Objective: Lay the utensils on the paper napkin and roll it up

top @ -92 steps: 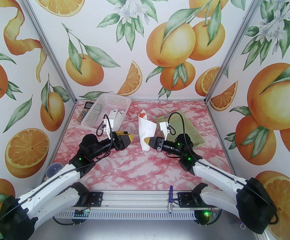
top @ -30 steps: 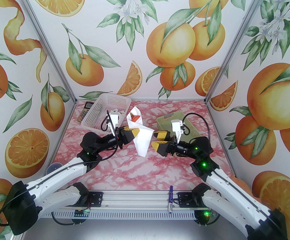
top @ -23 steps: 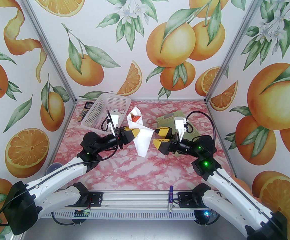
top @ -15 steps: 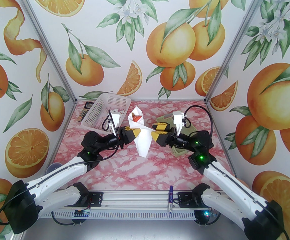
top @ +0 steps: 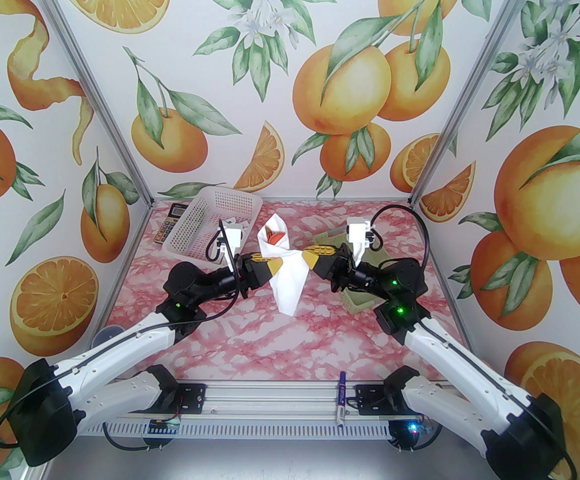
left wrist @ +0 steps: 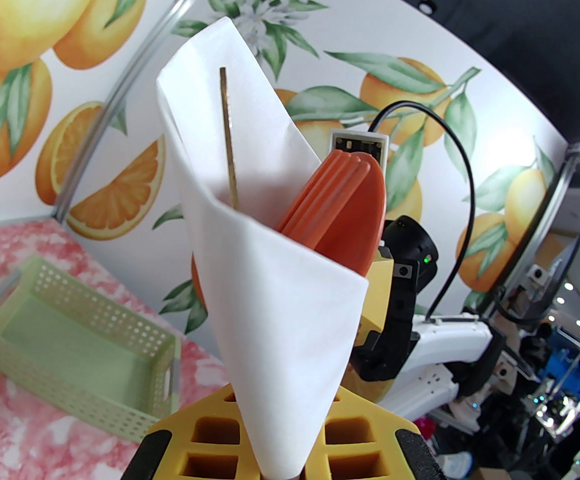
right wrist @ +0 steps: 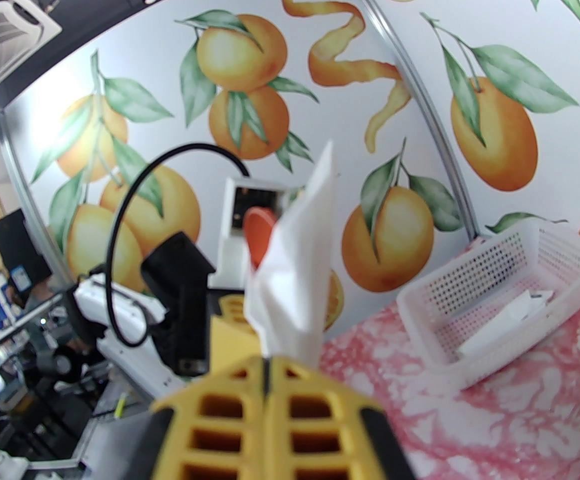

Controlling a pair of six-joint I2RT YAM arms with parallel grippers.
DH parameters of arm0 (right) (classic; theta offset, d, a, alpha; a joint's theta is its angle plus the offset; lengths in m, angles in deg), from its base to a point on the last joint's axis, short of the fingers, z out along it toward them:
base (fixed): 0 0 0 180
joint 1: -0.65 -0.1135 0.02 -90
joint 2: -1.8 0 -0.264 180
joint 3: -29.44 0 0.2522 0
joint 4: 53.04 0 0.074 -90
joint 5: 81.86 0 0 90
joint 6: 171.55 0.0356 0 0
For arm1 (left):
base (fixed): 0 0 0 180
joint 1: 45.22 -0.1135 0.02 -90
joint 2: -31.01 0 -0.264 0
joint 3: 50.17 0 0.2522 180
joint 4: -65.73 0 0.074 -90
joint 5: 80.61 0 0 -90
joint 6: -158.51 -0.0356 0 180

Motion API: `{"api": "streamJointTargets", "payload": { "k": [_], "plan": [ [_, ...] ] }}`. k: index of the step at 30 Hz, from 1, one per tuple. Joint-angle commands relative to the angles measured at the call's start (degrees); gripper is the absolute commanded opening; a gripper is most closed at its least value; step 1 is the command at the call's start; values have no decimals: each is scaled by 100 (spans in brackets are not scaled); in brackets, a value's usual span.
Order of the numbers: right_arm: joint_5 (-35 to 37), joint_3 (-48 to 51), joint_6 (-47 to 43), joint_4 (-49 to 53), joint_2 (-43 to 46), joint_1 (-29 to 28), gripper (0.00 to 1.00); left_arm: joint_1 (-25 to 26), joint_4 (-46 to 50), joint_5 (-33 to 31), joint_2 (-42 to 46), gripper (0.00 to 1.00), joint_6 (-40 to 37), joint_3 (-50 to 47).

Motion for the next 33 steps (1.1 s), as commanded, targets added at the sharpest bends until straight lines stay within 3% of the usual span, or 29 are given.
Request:
{"api": "streamJointTargets", "payload": {
  "k": [1, 6, 15, 33],
  "plan": [
    [294, -165, -93, 38, -52, 127, 0, 46, -196, 146, 101, 3, -65, 149],
    [197, -250, 137, -200, -294, 335, 0, 64, -207, 184, 164, 2, -67, 138],
    [-229, -467, 926, -1501, -1107, 407, 0, 86, -336, 238, 199, 0, -37, 148],
    [105, -566, 902, -2119, -1746, -285, 0, 143, -987, 172, 15, 0, 165, 171]
  ]
}}
